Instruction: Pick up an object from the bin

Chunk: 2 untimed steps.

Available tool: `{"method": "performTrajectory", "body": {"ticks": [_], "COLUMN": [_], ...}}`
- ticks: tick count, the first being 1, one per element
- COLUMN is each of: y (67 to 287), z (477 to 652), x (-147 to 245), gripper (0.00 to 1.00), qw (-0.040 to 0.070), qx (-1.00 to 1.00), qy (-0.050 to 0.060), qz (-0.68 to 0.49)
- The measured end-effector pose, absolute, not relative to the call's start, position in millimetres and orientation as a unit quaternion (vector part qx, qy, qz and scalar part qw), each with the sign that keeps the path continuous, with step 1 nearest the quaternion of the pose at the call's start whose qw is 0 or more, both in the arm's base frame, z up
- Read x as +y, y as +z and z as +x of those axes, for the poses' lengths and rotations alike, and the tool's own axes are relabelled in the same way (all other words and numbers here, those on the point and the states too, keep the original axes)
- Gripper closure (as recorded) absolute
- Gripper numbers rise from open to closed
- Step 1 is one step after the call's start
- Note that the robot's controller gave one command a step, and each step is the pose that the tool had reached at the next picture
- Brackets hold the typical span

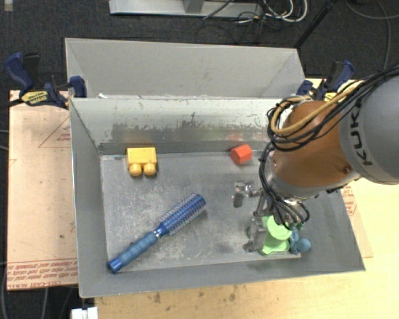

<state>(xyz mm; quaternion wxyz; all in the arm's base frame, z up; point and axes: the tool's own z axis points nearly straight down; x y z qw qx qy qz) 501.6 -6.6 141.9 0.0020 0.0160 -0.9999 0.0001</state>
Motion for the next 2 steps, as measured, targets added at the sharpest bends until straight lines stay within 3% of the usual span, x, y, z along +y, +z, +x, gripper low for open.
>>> {"method": "performTrajectory", "body": {"ticks": [1, 2], "y": [164, 72], "z": [483.7, 487.6], "x": [-117, -102], "gripper": [0.0, 0.0], "qw": [-0.002, -0.011], "qx": [-0.998, -0.997], "qy": [0.002, 0.001], "qz": [0.062, 0.083]}}
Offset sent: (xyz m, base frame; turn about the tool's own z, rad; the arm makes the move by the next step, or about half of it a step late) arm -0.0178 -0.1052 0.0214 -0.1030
